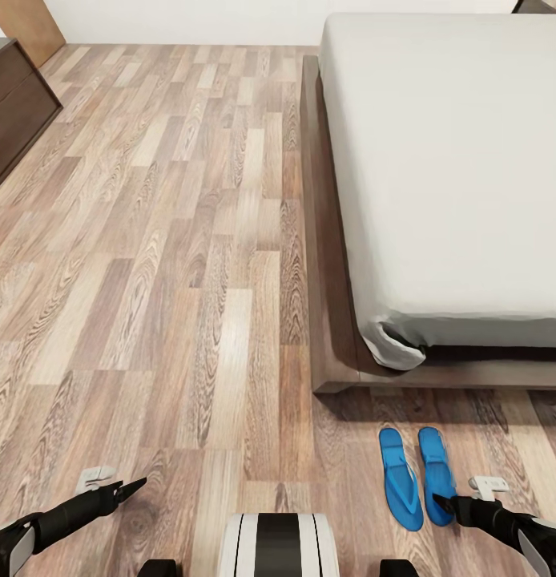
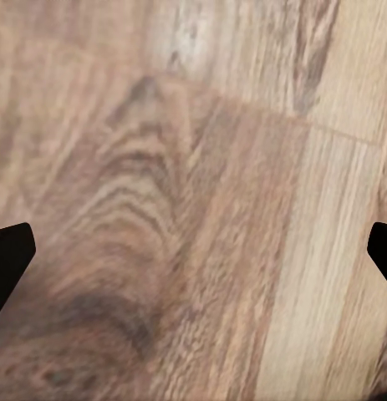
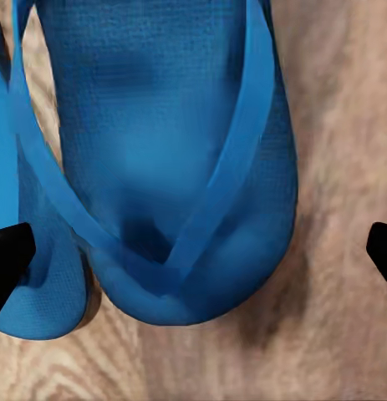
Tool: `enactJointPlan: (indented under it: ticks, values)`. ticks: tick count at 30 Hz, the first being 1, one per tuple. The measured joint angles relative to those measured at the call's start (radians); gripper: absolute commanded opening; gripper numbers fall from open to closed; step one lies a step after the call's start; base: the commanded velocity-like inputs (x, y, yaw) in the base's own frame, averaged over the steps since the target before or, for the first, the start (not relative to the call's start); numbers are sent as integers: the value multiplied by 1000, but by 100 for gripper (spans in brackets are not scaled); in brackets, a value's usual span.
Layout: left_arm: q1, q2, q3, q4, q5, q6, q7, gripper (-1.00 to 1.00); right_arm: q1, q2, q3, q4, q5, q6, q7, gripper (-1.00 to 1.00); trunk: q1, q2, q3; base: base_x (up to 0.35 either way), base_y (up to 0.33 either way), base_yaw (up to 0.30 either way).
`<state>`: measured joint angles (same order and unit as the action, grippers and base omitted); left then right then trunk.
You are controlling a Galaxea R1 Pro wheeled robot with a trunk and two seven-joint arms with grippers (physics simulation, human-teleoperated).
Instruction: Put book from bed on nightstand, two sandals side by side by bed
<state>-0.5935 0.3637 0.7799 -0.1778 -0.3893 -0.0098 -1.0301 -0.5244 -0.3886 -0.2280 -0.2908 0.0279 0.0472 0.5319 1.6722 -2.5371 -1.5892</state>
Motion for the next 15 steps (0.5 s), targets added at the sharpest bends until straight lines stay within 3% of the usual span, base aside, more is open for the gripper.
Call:
enactJointPlan:
  ticks: [15]
  values:
    - [0, 0, 0, 0, 0, 0, 0, 100, 0, -1, 0, 0, 0, 0, 1, 100, 0, 0, 0, 0, 0, 0]
